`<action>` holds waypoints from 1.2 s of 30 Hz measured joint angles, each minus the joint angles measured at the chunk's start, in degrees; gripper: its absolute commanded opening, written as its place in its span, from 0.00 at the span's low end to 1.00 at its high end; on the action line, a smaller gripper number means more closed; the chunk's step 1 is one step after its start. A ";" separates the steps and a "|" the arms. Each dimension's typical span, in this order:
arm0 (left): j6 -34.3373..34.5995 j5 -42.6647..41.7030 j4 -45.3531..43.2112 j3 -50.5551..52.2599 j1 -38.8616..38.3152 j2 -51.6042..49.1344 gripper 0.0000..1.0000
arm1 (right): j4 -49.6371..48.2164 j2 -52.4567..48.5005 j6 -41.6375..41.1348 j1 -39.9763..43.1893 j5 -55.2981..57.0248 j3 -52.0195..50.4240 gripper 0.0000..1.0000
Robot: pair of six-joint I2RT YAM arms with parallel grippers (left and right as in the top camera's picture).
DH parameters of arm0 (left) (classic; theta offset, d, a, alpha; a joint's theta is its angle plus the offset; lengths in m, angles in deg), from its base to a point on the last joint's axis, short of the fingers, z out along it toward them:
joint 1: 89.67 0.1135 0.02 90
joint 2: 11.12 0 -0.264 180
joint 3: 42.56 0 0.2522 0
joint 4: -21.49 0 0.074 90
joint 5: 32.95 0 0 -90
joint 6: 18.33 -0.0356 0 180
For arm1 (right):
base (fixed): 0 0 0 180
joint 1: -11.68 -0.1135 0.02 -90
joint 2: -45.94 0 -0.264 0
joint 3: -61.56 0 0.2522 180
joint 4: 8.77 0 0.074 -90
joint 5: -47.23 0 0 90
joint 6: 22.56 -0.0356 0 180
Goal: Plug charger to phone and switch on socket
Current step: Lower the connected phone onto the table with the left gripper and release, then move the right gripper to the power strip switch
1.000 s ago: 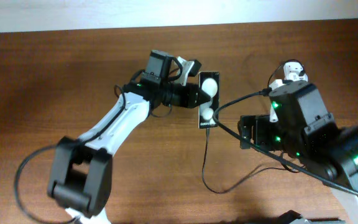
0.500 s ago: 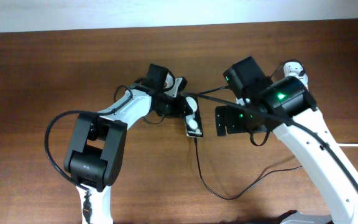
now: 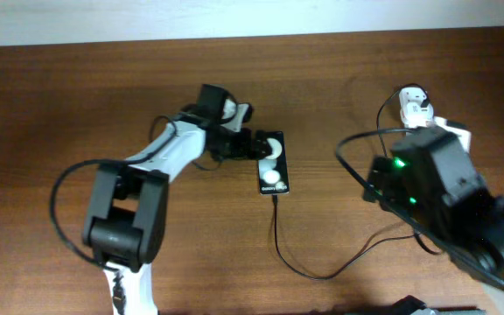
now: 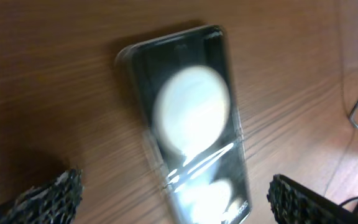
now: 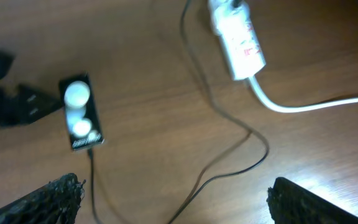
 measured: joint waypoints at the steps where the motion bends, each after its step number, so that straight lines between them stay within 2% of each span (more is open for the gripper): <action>1: -0.90 0.55 1.29 0.04 1.75 1.46 0.99 | 0.26 1.51 0.02 0.00 1.99 0.04 0.99; 4: -3.39 6.27 8.72 0.46 8.20 17.00 0.99 | 0.44 3.89 -0.02 0.00 10.01 0.13 0.99; 6: -4.09 13.16 14.25 -0.26 12.44 35.63 0.99 | 0.00 2.84 -0.02 0.00 12.59 0.13 0.99; 8: -4.28 18.21 21.18 -0.09 13.64 45.00 0.99 | -1.75 0.96 -0.04 0.02 13.33 0.20 0.99; 9: -4.35 21.11 25.05 -0.04 14.21 50.64 0.99 | -3.76 -1.09 -0.02 0.02 13.57 0.20 0.89; 10: -4.48 23.04 28.39 -0.02 14.25 56.83 0.99 | -4.87 -2.69 0.00 0.02 13.42 0.20 0.74; 12: -4.48 24.30 33.46 -0.04 14.25 63.45 0.99 | -6.73 -6.40 -2.32 0.11 10.45 0.26 0.36; 13: -4.50 24.59 35.34 -0.02 14.25 66.07 0.99 | -6.80 -8.98 -4.42 0.11 8.90 0.24 0.23; 14: -4.48 24.96 37.66 -0.02 14.25 68.11 0.99 | -6.80 -12.17 -6.32 0.11 7.67 0.24 0.12; 16: -4.50 24.96 41.66 0.00 14.25 71.21 0.99 | -6.73 -17.07 -8.31 1.79 3.93 0.24 0.05; 19: -4.50 25.14 52.48 0.02 14.25 74.10 0.99 | -5.95 -21.07 -8.87 10.43 -1.95 0.24 0.05; 22: -4.50 25.16 59.47 0.15 14.25 74.97 0.99 | -5.05 -21.64 -8.81 29.07 -4.28 0.24 0.04; 25: -4.50 25.18 59.74 0.15 14.25 78.93 0.99 | -8.76 -21.64 -8.85 41.59 -5.33 0.24 0.04; 27: -4.50 25.22 59.60 0.26 14.25 82.66 0.99 | -14.45 -22.49 -6.86 46.66 -9.57 0.24 0.04; 30: -4.50 25.14 59.78 0.35 14.25 92.89 0.99 | -20.50 -27.47 -4.28 49.18 -13.92 0.24 0.04; 34: -4.50 24.87 59.82 0.35 14.25 106.88 0.99 | -27.80 -39.93 -3.58 49.18 -21.55 0.24 0.04; 36: -4.48 24.81 59.89 0.31 13.94 110.09 0.99 | -32.81 -44.61 -3.58 49.18 -26.49 0.24 0.04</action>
